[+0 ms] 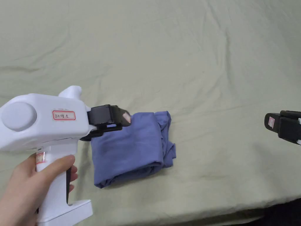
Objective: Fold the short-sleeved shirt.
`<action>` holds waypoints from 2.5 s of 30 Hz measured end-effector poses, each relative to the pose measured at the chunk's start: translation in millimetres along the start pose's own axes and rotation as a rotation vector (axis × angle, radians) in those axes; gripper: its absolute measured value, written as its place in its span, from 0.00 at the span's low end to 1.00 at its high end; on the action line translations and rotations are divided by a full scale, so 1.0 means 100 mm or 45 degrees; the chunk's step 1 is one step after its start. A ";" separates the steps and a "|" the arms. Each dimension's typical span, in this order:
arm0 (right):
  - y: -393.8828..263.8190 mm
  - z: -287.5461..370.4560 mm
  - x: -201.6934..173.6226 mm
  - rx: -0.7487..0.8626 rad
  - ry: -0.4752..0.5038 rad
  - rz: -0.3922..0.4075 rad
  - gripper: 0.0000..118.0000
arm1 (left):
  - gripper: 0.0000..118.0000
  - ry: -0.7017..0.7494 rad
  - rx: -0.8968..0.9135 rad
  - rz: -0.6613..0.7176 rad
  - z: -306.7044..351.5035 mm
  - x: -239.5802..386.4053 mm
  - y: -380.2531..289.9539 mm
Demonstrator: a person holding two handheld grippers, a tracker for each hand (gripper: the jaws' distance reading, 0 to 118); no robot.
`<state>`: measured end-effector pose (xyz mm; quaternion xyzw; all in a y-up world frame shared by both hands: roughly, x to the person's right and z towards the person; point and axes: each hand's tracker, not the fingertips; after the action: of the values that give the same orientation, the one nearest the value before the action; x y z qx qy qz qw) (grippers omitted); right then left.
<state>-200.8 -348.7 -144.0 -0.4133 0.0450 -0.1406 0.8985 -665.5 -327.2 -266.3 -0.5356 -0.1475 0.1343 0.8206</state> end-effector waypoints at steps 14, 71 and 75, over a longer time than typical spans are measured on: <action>0.06 -0.04 -0.08 -0.030 -0.044 0.042 0.02 | 0.00 -0.073 -0.202 -0.266 -1.33 0.96 -0.40; 0.10 -1.05 -2.87 -0.113 0.317 0.641 0.02 | 0.25 -0.299 0.051 0.114 0.18 -1.87 -0.11; 0.08 -1.03 -3.34 -0.089 0.409 0.696 0.02 | 0.25 -0.202 0.050 0.156 0.51 -2.52 -0.06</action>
<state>-539.0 -322.2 -229.5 -0.3890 0.3005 0.0441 0.8697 -917.0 -382.0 -265.8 -0.5150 -0.1763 0.2292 0.8070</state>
